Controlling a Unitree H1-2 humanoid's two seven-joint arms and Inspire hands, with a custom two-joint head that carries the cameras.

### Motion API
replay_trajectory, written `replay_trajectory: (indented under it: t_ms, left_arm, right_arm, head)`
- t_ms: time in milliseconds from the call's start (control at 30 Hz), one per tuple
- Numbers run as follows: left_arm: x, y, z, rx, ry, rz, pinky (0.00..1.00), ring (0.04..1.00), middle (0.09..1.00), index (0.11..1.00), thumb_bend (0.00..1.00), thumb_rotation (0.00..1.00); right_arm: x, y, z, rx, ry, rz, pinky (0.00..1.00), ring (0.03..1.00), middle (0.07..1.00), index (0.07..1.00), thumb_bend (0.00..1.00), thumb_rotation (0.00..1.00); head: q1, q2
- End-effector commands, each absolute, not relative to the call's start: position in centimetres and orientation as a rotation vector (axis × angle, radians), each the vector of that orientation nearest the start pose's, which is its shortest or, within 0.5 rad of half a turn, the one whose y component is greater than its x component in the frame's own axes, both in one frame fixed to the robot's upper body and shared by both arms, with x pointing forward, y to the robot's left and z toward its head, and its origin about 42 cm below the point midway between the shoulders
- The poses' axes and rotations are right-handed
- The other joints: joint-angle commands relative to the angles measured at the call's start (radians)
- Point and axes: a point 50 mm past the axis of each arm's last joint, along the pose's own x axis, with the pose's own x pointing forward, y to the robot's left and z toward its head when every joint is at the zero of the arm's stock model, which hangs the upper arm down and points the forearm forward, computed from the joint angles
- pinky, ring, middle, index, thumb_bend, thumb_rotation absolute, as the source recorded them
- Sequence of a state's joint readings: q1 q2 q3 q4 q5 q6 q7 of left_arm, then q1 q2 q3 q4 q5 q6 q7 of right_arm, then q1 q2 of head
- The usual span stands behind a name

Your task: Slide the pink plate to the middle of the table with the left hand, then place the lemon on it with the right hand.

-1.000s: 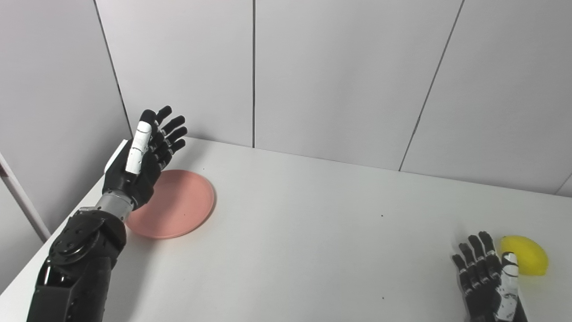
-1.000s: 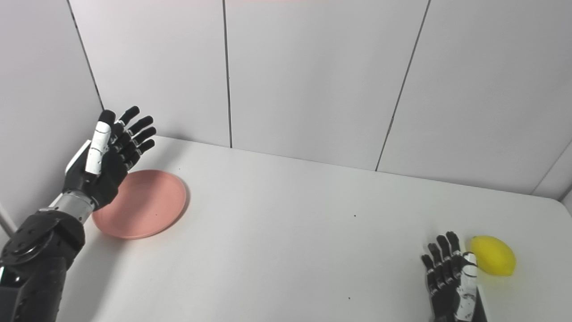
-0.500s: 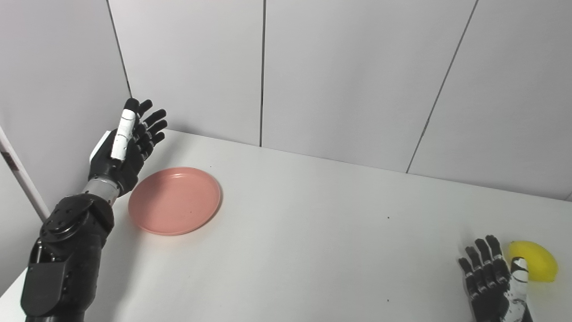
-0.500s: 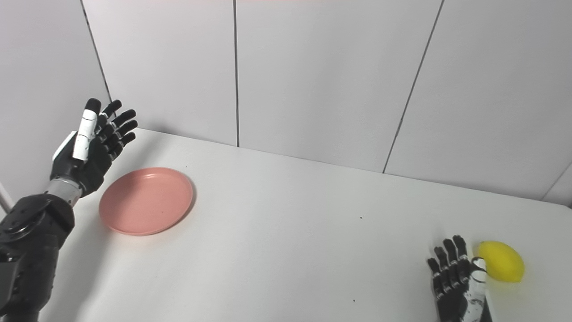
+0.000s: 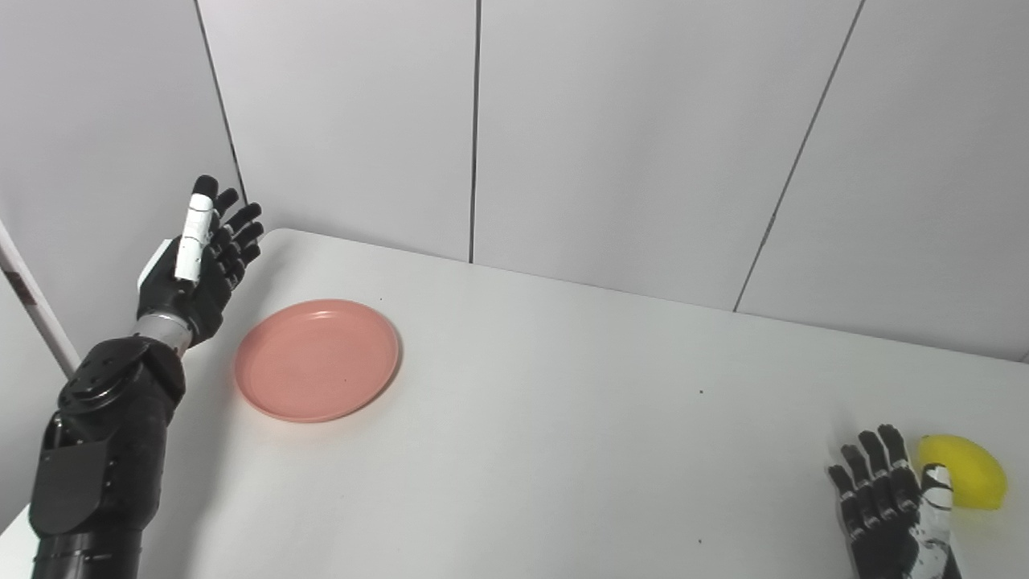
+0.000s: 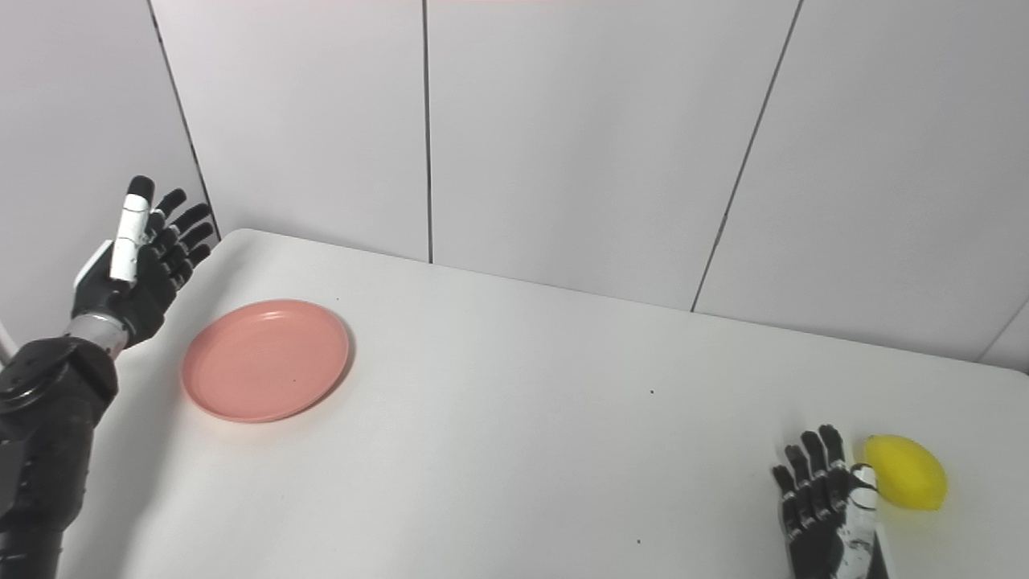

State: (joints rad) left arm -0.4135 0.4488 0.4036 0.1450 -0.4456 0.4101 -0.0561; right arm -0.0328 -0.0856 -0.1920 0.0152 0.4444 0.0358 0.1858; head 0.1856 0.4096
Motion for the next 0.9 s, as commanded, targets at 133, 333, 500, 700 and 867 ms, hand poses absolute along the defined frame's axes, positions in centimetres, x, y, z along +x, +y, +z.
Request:
replay_trajectory:
  t_ms: [133, 333, 500, 700, 867]
  left_arm:
    - [40.3, 45.0, 27.1, -0.127, -0.156, 0.264, 0.96, 0.919, 0.896, 0.934, 0.84, 0.83]
    - [41.0, 46.2, 24.9, -0.13, -0.158, 0.272, 0.94, 0.912, 0.916, 0.959, 0.85, 0.77]
    - [41.4, 47.2, 22.3, -0.163, -0.203, 0.28, 0.88, 0.869, 0.872, 0.951, 0.79, 0.67]
    - [41.7, 48.0, 19.5, -0.209, -0.22, 0.262, 0.82, 0.815, 0.843, 0.931, 0.77, 0.64]
    - [41.9, 48.1, 18.3, -0.208, -0.214, 0.259, 0.76, 0.801, 0.835, 0.914, 0.79, 0.6]
  right_arm:
    - [26.6, -28.0, 7.4, 0.383, 0.028, -0.016, 1.0, 1.0, 1.0, 1.0, 0.67, 0.97]
    - [26.6, -27.9, 7.5, 0.388, 0.025, -0.017, 1.0, 1.0, 1.0, 1.0, 0.65, 0.97]
    - [26.5, -28.0, 7.6, 0.386, 0.029, -0.016, 1.0, 1.0, 1.0, 1.0, 0.66, 0.96]
    - [26.4, -28.0, 7.7, 0.387, 0.035, -0.023, 1.0, 0.999, 1.0, 1.0, 0.65, 0.96]
    - [26.5, -28.0, 7.6, 0.391, 0.036, -0.018, 1.0, 1.0, 1.0, 1.0, 0.64, 0.95]
  head:
    - [-0.001, 0.002]
    - [-0.001, 0.003]
    - [-0.005, 0.009]
    - [-0.003, 0.012]
    - [-0.005, 0.011]
